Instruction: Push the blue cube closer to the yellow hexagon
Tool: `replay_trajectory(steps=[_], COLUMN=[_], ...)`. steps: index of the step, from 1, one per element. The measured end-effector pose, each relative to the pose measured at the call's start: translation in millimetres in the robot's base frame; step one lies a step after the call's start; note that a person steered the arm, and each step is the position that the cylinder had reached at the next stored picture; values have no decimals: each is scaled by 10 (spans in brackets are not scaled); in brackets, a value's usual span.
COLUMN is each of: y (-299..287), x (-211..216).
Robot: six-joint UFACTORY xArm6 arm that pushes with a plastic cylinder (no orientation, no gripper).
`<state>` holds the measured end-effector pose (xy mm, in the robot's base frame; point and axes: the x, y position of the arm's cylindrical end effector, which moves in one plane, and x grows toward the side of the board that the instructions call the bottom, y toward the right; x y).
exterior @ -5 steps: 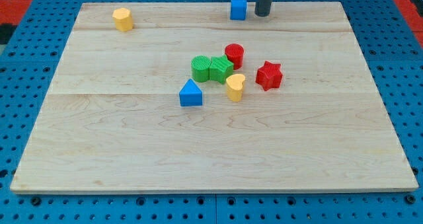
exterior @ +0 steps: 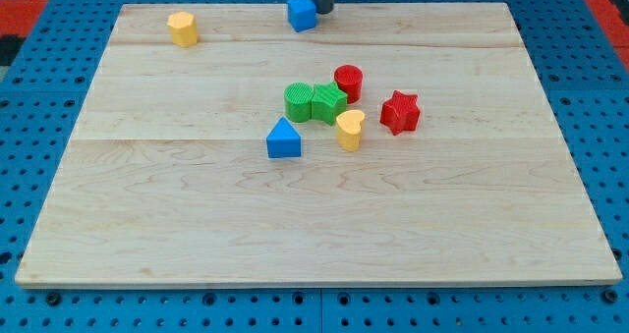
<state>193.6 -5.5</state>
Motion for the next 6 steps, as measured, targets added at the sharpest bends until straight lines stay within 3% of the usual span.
replay_trajectory(steps=[6], y=[-917], x=[209])
